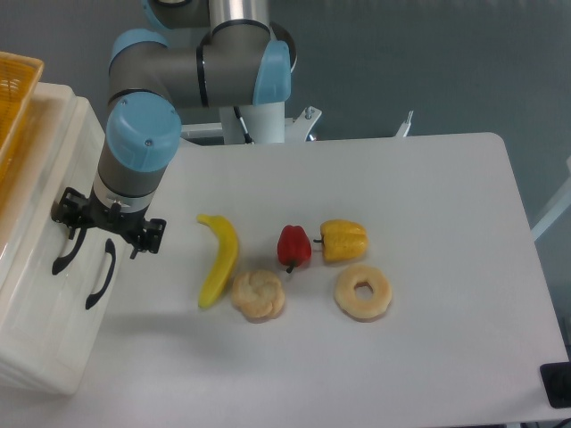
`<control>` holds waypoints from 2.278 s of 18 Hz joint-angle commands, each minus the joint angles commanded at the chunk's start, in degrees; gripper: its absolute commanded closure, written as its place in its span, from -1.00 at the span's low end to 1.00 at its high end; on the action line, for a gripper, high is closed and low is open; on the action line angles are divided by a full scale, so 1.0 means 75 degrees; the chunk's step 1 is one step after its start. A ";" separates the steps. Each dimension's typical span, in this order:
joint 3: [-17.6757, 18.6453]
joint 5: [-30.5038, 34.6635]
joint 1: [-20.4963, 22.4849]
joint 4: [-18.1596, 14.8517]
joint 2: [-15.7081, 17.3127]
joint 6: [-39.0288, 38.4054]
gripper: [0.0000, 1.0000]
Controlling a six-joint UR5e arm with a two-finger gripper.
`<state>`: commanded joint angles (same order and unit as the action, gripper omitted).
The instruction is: Slide open the top white drawer
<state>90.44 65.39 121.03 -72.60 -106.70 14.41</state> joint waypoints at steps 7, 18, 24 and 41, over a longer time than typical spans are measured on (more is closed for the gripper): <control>-0.0012 0.0094 0.0082 0.0023 0.0000 0.0023 -1.00; -0.0023 0.0422 0.0258 0.0082 0.0023 0.0141 -1.00; -0.0035 0.0504 0.0398 0.0094 0.0035 0.0164 -1.00; -0.0070 0.0703 0.0738 0.0094 0.0094 0.0164 -1.00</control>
<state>89.91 70.66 126.56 -71.89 -106.00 15.64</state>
